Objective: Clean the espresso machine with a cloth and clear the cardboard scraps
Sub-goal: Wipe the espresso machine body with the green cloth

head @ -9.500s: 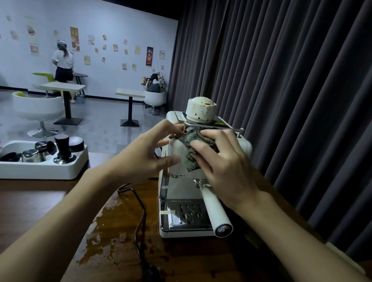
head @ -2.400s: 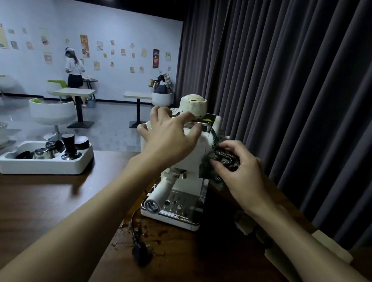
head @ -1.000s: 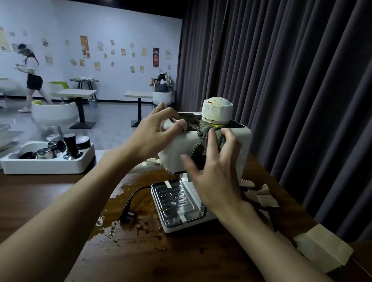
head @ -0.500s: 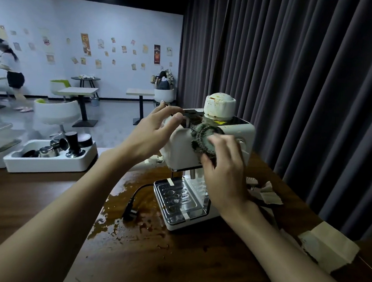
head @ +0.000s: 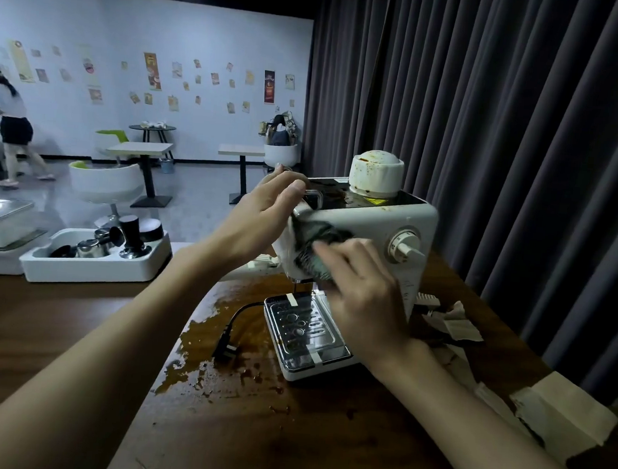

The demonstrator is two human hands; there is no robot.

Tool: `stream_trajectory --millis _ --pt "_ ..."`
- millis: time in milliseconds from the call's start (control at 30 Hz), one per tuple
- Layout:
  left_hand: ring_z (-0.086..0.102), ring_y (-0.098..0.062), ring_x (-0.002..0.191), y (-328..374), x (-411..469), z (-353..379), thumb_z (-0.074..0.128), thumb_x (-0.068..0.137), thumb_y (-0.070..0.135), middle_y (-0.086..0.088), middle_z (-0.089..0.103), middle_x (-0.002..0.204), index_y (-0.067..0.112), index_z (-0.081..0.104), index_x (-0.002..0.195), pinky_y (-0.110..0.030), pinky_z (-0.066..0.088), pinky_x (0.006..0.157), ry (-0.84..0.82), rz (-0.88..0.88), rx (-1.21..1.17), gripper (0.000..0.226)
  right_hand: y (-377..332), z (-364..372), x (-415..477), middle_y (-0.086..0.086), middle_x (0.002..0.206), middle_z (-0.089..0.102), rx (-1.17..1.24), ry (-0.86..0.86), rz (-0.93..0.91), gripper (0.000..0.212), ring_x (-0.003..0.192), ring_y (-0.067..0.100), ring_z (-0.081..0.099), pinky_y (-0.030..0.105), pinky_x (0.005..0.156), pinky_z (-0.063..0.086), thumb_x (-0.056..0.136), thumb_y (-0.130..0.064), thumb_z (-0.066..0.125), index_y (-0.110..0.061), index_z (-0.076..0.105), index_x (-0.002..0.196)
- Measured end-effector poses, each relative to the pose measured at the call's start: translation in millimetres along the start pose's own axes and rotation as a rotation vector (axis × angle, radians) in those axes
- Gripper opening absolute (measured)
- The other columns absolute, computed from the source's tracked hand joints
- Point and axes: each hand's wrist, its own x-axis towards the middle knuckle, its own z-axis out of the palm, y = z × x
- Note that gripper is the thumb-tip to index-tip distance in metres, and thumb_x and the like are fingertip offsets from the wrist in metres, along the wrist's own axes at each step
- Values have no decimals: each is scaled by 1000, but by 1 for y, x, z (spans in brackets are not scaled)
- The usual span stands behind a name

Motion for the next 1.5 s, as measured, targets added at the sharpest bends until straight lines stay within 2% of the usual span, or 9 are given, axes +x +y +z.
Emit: stream_trajectory --millis 100,267,567,733,900,1000,1133,1367,1500 --pt "33 -20 148 1 1 -2 30 88 70 -3 52 147 30 57 131 -53 30 118 -12 4 13 64 4 -1 -1 15 98 61 37 -68 -50 45 93 29 57 35 80 53 72 14 72 5 65 116" --pt "35 -25 147 4 -1 -3 35 84 73 -6 51 148 42 54 122 -57 34 115 -43 -6 24 52 6 -5 11 18 117 55 134 72 195 40 108 22 53 21 102 42 75 -2 79 5 67 113" --pt "33 -19 148 3 0 -2 36 83 75 -2 44 155 42 51 130 -54 35 116 -30 -17 19 59 -8 5 5 18 120 51 128 58 248 55 109 24 53 31 98 46 79 -28 80 7 62 117" --pt "37 -26 145 2 2 -1 37 84 73 -6 50 147 43 53 122 -55 35 115 -21 -11 34 51 -25 8 5 21 133 44 109 28 301 70 126 29 45 33 106 41 95 -54 46 8 54 128" --pt "31 -23 149 3 1 -1 38 94 59 -4 38 159 34 54 130 -46 33 115 -15 1 66 46 -34 11 7 17 138 42 168 52 383 63 125 26 45 31 103 39 100 -47 32 3 55 130" --pt "31 -23 148 3 1 -1 36 90 65 -5 39 158 38 54 126 -45 34 113 -19 7 71 48 -33 13 9 11 131 46 258 154 462 47 109 20 49 28 93 45 102 -35 40 0 61 125" --pt "27 -21 151 2 1 -1 37 91 64 -5 35 160 35 53 130 -44 32 115 -16 1 83 51 -27 16 5 10 122 47 238 182 471 36 108 10 42 8 93 34 91 -20 67 -3 65 122" --pt "27 -19 150 3 0 -2 36 89 66 -3 35 160 36 52 132 -51 31 117 -17 3 95 55 -24 18 -8 11 123 45 67 120 421 53 104 11 42 20 79 44 83 -33 74 -13 61 130" --pt "25 -19 151 4 1 -2 37 92 61 -3 34 161 33 53 132 -49 30 117 -17 8 107 52 -23 21 -12 16 132 37 32 41 325 64 116 24 43 32 90 50 83 -38 71 -8 53 137"
